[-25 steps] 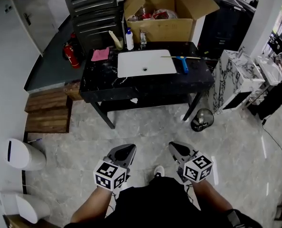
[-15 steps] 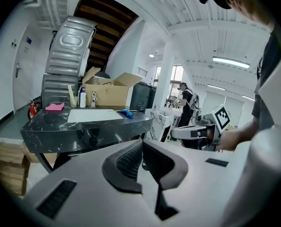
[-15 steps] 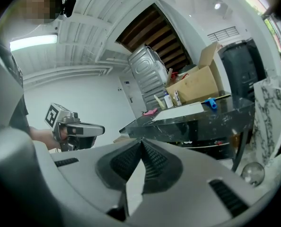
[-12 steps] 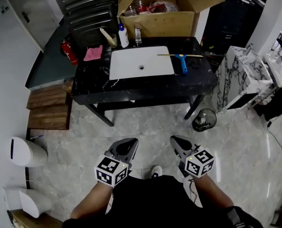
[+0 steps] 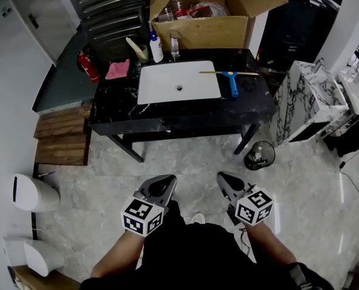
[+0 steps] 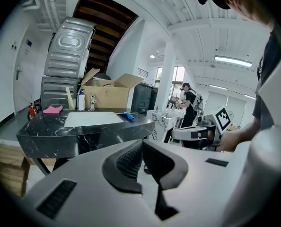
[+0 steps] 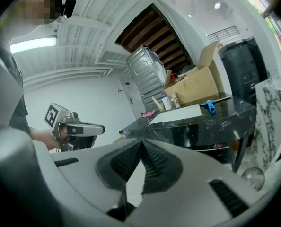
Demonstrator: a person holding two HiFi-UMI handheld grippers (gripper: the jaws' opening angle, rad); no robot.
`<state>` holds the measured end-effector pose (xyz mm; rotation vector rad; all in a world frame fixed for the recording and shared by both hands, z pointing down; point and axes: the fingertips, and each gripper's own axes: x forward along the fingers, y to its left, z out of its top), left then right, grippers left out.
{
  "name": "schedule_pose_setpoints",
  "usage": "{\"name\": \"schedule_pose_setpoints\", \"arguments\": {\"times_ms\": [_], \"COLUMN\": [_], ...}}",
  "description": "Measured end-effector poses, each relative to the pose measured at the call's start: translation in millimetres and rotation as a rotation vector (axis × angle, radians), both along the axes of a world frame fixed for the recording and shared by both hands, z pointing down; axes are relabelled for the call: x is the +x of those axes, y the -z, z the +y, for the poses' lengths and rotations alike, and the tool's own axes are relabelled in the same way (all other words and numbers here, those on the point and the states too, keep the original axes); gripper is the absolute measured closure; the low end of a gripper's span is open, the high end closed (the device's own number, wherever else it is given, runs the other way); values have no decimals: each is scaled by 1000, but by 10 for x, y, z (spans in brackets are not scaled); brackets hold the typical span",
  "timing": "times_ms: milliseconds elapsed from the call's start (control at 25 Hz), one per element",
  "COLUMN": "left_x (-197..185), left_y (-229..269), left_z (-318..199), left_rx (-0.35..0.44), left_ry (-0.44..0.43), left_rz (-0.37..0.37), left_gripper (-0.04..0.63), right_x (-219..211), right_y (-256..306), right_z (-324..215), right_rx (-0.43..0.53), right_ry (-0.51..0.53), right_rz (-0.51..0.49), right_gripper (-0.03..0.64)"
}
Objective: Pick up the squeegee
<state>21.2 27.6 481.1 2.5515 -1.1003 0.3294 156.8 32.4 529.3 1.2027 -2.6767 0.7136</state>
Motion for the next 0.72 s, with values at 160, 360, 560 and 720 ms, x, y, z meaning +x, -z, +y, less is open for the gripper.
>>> {"name": "schedule_pose_setpoints", "arguments": {"times_ms": [160,360,560,720], "left_x": [42,77,95,15], "left_y": [32,13,29,-65], "left_z": [-140,-391,-663,-912], "left_rx": [15,22,26,4], "left_ry": [-14,-34,-53,-62], "left_rz": [14,19,34,36], "left_gripper": [578,578,578,578], "right_x": [-9,2,17,-54], "right_y": [32,61,11,-30], "right_z": [-102,-288,-484,-750], "right_rx": [3,23,2,-16], "right_ry": [-7,-30,-50,-62], "right_rz": [14,10,29,42], "right_gripper": [609,609,609,608]}}
